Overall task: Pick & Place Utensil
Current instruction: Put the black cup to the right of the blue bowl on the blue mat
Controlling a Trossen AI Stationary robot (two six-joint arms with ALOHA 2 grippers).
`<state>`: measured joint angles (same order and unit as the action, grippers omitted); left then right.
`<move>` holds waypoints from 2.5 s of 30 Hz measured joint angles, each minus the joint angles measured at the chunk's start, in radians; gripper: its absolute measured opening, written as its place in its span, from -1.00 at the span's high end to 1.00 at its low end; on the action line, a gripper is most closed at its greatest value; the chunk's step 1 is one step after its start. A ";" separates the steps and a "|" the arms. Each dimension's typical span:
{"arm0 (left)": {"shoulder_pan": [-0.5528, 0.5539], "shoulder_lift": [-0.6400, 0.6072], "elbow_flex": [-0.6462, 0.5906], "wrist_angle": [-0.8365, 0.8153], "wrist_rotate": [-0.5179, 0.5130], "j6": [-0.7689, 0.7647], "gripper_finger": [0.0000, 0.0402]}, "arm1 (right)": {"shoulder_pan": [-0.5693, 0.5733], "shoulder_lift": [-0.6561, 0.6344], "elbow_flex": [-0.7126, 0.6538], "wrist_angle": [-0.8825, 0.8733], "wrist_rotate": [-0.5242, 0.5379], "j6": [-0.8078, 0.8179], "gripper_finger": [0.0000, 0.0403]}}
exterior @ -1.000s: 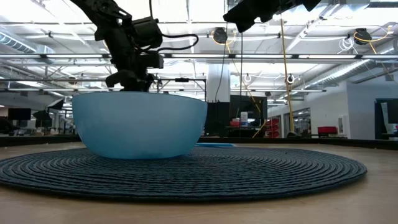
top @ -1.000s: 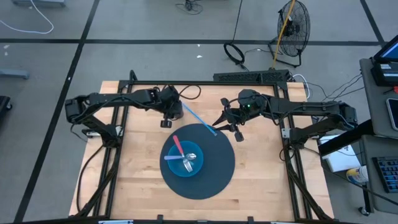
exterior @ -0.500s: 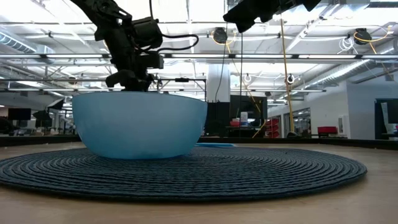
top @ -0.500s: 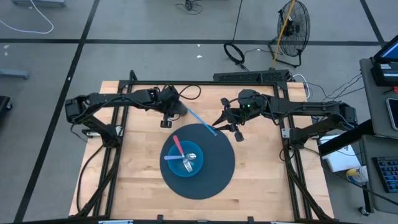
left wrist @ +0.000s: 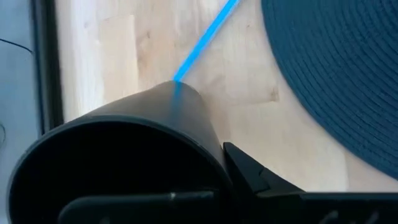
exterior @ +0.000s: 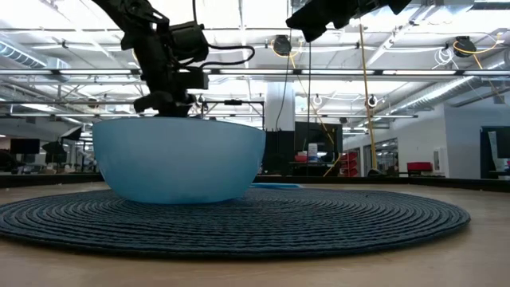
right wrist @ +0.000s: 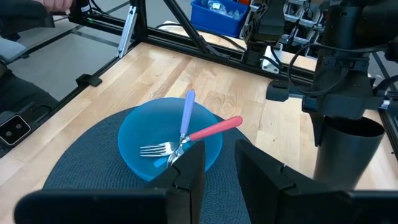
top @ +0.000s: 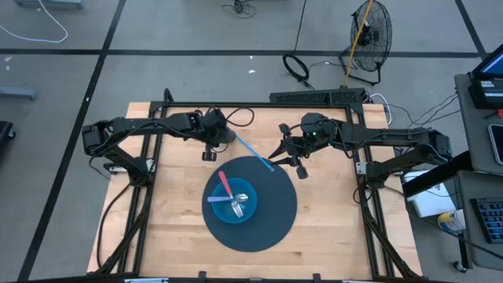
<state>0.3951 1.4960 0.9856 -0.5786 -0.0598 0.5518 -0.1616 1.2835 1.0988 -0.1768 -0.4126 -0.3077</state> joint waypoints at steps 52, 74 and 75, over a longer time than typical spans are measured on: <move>-0.706 0.017 0.486 -0.104 0.054 -0.147 0.95 | 0.212 -0.307 0.000 -0.457 0.626 0.244 0.57; -0.742 0.319 0.484 0.038 0.195 -0.161 0.97 | 0.297 -0.307 0.000 -0.437 0.626 0.270 0.57; -0.742 0.320 0.484 0.038 0.200 -0.161 0.96 | 0.297 -0.307 0.000 -0.437 0.626 0.270 0.57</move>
<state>-0.3473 1.8161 1.4700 -0.5404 0.1402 0.3904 0.1352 0.9764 1.0988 -0.6136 0.2131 -0.0376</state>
